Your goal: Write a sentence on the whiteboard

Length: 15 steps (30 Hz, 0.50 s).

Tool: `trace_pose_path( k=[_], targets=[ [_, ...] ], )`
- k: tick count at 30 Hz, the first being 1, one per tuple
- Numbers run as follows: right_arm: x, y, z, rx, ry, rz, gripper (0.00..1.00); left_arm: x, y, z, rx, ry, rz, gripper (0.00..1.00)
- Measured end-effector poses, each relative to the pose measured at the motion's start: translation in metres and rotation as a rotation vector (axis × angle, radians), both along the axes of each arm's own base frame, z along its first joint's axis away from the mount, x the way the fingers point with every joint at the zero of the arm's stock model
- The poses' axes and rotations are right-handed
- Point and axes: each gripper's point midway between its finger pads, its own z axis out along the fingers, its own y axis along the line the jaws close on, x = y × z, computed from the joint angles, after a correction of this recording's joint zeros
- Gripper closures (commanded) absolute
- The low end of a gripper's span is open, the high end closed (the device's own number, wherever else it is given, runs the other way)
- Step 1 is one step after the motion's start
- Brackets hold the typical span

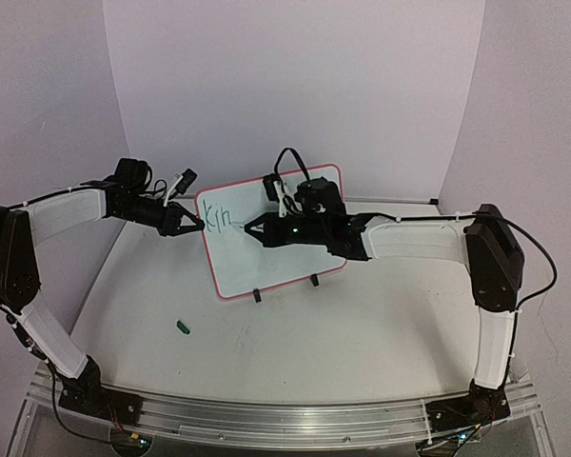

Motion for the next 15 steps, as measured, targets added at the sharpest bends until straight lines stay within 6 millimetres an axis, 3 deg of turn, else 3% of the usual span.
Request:
trace_pose_path(
  k=[15],
  targets=[
    [-0.0054,-0.0024,0.0059,0.010,0.003,0.018,1.00,-0.0018,-0.0003,0.0005,0.004,-0.005,-0.006,1.00]
  ],
)
